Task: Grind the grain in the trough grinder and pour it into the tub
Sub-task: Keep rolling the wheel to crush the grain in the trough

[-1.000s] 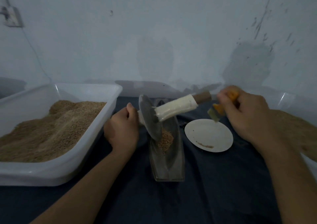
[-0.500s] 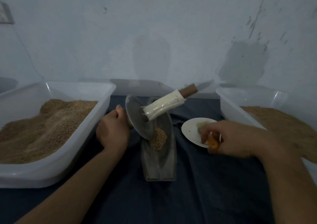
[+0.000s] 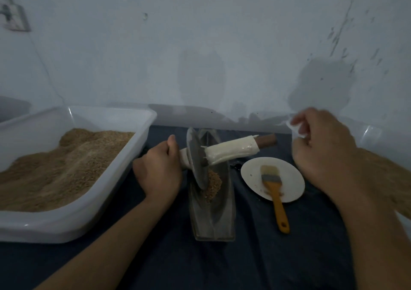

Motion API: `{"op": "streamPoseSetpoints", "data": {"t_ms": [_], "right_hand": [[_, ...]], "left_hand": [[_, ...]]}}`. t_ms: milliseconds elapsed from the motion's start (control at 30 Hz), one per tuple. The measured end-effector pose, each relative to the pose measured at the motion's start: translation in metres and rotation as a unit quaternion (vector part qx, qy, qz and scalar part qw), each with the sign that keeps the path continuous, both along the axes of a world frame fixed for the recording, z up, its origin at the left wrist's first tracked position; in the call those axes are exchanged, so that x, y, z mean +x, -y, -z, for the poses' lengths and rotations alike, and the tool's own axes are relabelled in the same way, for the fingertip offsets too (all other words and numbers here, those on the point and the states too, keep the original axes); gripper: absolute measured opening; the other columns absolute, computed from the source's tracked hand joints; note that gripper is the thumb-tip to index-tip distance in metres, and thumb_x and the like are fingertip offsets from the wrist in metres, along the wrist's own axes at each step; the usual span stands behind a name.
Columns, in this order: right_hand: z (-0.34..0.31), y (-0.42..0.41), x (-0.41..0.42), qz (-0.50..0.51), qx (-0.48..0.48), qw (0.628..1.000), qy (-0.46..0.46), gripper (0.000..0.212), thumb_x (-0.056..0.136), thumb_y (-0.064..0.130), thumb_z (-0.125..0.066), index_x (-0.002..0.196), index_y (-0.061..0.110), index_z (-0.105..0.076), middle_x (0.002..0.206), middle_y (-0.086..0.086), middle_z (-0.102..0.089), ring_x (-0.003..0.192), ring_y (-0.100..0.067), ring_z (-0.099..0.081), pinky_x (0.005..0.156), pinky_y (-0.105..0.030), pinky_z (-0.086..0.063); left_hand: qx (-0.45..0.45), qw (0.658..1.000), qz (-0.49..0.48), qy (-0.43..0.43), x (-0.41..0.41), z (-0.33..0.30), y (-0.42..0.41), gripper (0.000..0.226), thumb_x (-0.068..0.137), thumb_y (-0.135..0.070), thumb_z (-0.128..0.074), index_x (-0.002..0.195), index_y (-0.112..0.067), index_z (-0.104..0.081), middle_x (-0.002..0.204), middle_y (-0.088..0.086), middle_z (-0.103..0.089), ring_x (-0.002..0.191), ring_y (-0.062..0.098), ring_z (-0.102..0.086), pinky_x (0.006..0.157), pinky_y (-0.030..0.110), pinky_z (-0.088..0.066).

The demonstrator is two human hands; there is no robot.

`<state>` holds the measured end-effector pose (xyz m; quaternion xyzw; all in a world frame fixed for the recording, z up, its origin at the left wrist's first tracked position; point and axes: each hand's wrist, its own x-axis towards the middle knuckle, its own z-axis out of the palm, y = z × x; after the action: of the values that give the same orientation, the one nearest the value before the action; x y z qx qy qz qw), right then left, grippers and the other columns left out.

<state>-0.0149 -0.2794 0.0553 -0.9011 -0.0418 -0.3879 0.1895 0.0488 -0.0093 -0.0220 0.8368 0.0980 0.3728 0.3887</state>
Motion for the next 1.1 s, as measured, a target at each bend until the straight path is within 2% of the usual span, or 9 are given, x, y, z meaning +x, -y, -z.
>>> {"op": "streamPoseSetpoints", "data": {"t_ms": [100,200,333,467,567,733,867,967,1100], "right_hand": [[0.002,-0.039,0.000,-0.071,-0.130,0.989,-0.012,0.049,0.074,0.037,-0.051,0.123,0.033,-0.054,0.114,0.011,-0.049,0.106,-0.011,-0.043,0.082,-0.031,-0.037],[0.019,-0.064,0.010,-0.104,-0.248,0.959,-0.089,0.042,0.075,0.042,-0.059,0.117,0.037,-0.053,0.108,0.016,-0.052,0.101,-0.011,-0.046,0.079,-0.031,-0.034],[0.035,-0.063,0.026,-0.095,-0.268,0.955,-0.082,0.026,0.084,0.035,-0.061,0.109,0.035,-0.052,0.098,0.014,-0.056,0.092,-0.015,-0.050,0.070,-0.033,-0.032],[0.045,-0.055,0.031,-0.089,-0.270,0.952,-0.112,0.032,0.090,0.030,-0.056,0.122,0.033,-0.051,0.105,0.010,-0.058,0.096,-0.018,-0.053,0.075,-0.037,-0.040],[0.046,-0.056,0.035,-0.058,-0.286,0.951,-0.103,0.029,0.088,0.027,-0.058,0.117,0.031,-0.053,0.101,0.008,-0.057,0.093,-0.020,-0.054,0.071,-0.037,-0.039],[0.043,-0.062,0.037,-0.058,-0.285,0.950,-0.113,0.020,0.090,0.026,-0.058,0.107,0.027,-0.048,0.097,0.006,-0.058,0.090,-0.022,-0.058,0.062,-0.035,-0.033],[0.039,-0.055,0.029,-0.077,-0.266,0.946,-0.165,0.024,0.088,0.030,-0.061,0.093,0.037,-0.039,0.082,0.012,-0.048,0.072,-0.017,-0.050,0.050,-0.029,-0.021],[0.042,-0.054,0.031,-0.055,-0.296,0.936,-0.183,0.023,0.081,0.031,-0.064,0.085,0.037,-0.042,0.074,0.013,-0.040,0.061,-0.011,-0.037,0.050,-0.027,-0.018],[0.048,-0.066,0.048,-0.020,-0.291,0.949,-0.117,0.017,0.081,0.023,-0.065,0.087,0.027,-0.050,0.072,0.004,-0.048,0.061,-0.024,-0.049,0.054,-0.031,-0.026]], "left_hand": [[0.036,0.999,0.005,0.019,-0.002,-0.002,0.002,0.059,0.108,-0.040,-0.041,0.056,-0.013,-0.046,0.050,0.002,-0.049,0.050,0.022,-0.049,0.064,0.037,-0.036],[0.109,0.994,0.019,0.021,-0.003,-0.004,0.001,0.054,0.110,-0.042,-0.036,0.061,-0.021,-0.044,0.057,0.002,-0.057,0.059,0.027,-0.056,0.073,0.041,-0.041],[0.193,0.977,0.087,-0.018,0.001,-0.011,-0.007,0.044,0.111,-0.039,-0.029,0.084,-0.022,-0.059,0.078,0.000,-0.066,0.080,0.027,-0.061,0.079,0.039,-0.037],[0.179,0.961,0.212,0.006,0.002,-0.022,-0.028,0.018,0.100,-0.019,-0.048,0.105,-0.021,-0.065,0.092,-0.009,-0.058,0.097,0.017,-0.051,0.081,0.038,-0.041],[0.263,0.921,0.284,-0.039,-0.005,-0.023,-0.046,0.022,0.086,-0.032,-0.044,0.105,-0.032,-0.057,0.094,-0.017,-0.055,0.095,0.011,-0.048,0.077,0.034,-0.035],[0.447,0.871,0.180,-0.089,-0.011,-0.020,-0.041,0.027,0.091,-0.032,-0.058,0.113,-0.032,-0.042,0.109,-0.007,-0.056,0.100,0.021,-0.055,0.077,0.037,-0.035],[0.472,0.866,0.160,-0.054,-0.012,-0.022,-0.036,0.023,0.089,-0.036,-0.063,0.100,-0.033,-0.043,0.096,-0.007,-0.063,0.091,0.021,-0.063,0.070,0.035,-0.035],[0.482,0.863,0.146,-0.047,-0.011,-0.023,-0.031,0.026,0.084,-0.038,-0.067,0.089,-0.034,-0.042,0.083,-0.006,-0.063,0.079,0.022,-0.066,0.066,0.034,-0.035],[0.475,0.872,0.102,-0.058,0.004,-0.016,-0.025,0.024,0.087,-0.032,-0.066,0.092,-0.030,-0.042,0.088,-0.003,-0.064,0.082,0.025,-0.065,0.067,0.035,-0.036]]}}
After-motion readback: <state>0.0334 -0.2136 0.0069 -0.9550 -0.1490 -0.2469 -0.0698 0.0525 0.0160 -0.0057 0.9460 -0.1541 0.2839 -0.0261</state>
